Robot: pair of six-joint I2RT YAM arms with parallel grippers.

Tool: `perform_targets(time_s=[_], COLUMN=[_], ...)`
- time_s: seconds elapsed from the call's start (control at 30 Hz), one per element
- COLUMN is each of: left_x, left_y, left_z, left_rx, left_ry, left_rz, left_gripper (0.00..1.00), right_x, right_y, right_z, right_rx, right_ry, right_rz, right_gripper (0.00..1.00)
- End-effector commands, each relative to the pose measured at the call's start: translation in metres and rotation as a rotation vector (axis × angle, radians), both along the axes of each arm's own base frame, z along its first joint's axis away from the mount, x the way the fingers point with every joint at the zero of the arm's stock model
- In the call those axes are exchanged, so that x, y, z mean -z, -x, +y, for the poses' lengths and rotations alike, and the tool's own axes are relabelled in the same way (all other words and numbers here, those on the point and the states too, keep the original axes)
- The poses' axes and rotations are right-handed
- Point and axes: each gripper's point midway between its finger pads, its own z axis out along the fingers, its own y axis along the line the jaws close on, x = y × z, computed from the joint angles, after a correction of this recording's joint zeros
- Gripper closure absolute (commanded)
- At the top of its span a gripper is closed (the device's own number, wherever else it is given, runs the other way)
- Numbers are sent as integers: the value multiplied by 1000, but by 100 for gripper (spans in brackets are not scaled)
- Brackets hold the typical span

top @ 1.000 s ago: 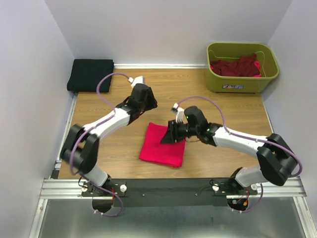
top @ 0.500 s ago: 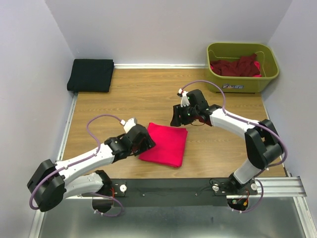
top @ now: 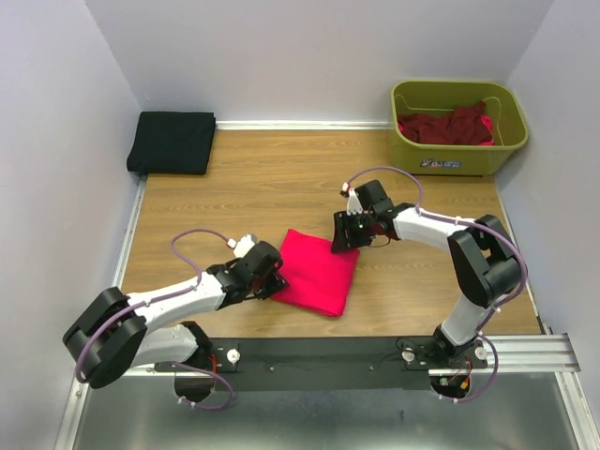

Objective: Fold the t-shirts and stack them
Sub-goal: Fold the tshirt

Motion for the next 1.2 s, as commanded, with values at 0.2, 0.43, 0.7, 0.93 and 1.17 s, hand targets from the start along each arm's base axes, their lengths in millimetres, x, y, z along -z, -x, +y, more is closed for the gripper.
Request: perform_targets(time_s=[0.2, 0.43, 0.7, 0.93, 1.17], left_x=[11, -31, -97, -91, -90], left_y=[-115, -202, -198, -159, -134], left_z=[28, 1, 23, 68, 115], left_rx=[46, 176, 63, -47, -183], left_ry=[-204, -294, -279, -275, -281], left_rz=[-143, -293, -422, -377, -369], left_gripper=[64, 45, 30, 30, 30], right_x=[6, -47, -141, -143, -70], right_y=[55, 39, 50, 93, 117], right_z=[-8, 5, 57, 142, 177], right_rx=[71, 146, -89, -324, -357], right_ry=[-67, -158, -466, -596, -598], right_rz=[168, 22, -34, 72, 231], right_gripper=[42, 42, 41, 41, 43])
